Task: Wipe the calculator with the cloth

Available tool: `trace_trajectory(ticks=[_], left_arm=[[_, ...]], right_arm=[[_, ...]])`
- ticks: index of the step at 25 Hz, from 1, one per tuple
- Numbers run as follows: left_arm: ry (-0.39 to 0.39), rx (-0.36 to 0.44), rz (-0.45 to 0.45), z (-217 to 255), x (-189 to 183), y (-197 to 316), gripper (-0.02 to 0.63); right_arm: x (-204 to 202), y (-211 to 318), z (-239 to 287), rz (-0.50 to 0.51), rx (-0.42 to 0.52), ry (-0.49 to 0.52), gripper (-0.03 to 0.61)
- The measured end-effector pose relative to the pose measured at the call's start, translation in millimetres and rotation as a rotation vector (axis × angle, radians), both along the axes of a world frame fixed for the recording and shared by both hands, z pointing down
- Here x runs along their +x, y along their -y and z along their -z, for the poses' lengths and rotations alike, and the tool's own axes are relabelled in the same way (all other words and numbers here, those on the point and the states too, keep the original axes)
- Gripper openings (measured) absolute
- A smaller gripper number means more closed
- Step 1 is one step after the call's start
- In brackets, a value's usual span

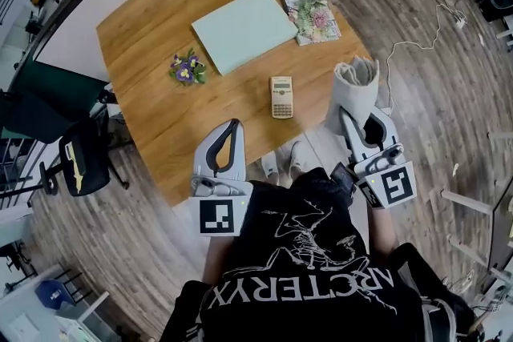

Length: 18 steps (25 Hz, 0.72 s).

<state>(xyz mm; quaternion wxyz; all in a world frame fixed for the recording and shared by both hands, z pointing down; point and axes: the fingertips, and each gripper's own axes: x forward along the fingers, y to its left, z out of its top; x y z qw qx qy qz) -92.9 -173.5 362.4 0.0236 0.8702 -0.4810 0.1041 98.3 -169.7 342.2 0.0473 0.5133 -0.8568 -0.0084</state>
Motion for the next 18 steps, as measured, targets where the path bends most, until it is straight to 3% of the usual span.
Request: trace_trajectory(ticks=[7,13,18], left_arm=[[0.011,-0.008,0.041,0.6,5.7,7.2,0.003],[0.026,-0.003,0.059,-1.0,5.9,11.0,0.003],[0.024,0.007,0.09,3.1,1.1,10.7,0.003]], right_arm=[[-5.4,22.9,-20.4,0.073,-0.038,-0.01,0.095],[-16.3,56.4,-86.1,0.154,-0.151,-0.334,0.095],[-44.4,97.3,-166.4,0.322,-0.174,-0.686,0.094]])
